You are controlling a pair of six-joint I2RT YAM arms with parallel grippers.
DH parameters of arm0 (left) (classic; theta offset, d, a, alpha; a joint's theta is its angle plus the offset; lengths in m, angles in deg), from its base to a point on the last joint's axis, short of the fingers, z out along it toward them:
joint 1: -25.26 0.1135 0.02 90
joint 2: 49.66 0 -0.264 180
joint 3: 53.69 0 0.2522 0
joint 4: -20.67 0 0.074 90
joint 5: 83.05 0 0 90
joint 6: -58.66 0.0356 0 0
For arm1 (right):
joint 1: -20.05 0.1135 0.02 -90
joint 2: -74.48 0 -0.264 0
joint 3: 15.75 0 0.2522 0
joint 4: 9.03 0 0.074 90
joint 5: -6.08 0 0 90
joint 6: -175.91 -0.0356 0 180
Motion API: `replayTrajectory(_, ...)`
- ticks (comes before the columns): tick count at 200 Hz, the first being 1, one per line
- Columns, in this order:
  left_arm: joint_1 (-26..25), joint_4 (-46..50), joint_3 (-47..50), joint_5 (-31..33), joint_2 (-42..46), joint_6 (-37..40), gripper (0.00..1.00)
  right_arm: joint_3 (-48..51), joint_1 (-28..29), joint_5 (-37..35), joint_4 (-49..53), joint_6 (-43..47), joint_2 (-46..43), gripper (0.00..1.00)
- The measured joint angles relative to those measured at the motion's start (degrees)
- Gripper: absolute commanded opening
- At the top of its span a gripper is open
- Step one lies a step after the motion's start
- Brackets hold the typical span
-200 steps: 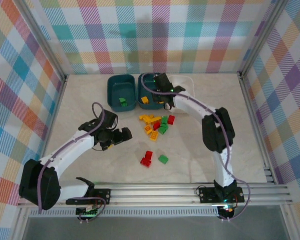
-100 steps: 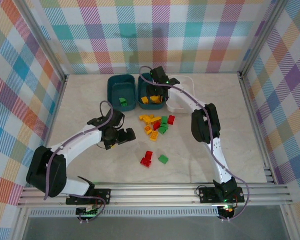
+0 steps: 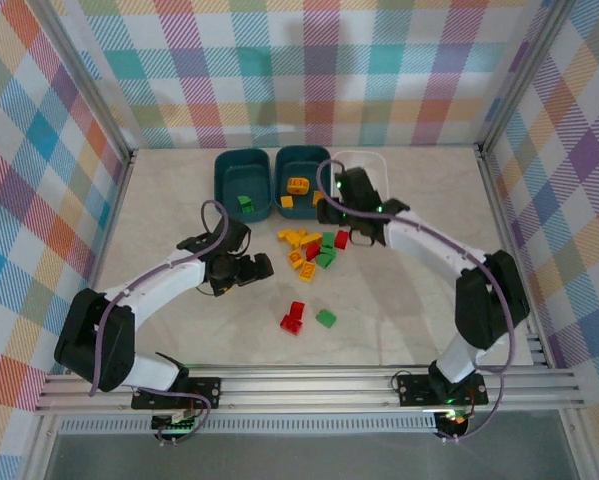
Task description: Sort the legos into containers by color
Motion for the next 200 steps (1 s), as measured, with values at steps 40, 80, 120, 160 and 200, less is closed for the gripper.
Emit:
replayTrajectory(40,0.11,-1.75,1.77,4.50,0.22,-1.20,1.00,12.59,15.26,1.75,0.02,-2.29,-1.66,0.72)
replayTrajectory(80,2.47,-3.52,4.81,5.81,0.90,-2.99,1.00,13.79,23.71,2.25,2.45,-8.55,-1.66,0.76)
replayTrajectory(120,2.93,-4.68,6.64,5.84,1.09,-3.65,1.00,13.18,25.79,0.63,3.80,-19.21,1.70,0.76)
replayTrajectory(160,2.93,-4.44,7.82,6.08,4.48,-3.61,1.00,10.88,26.77,-0.70,4.35,-24.22,7.21,0.69)
replayTrajectory(200,2.93,-4.28,8.66,6.40,7.23,-3.58,1.00,8.63,27.21,-2.40,4.57,-26.64,9.49,0.58)
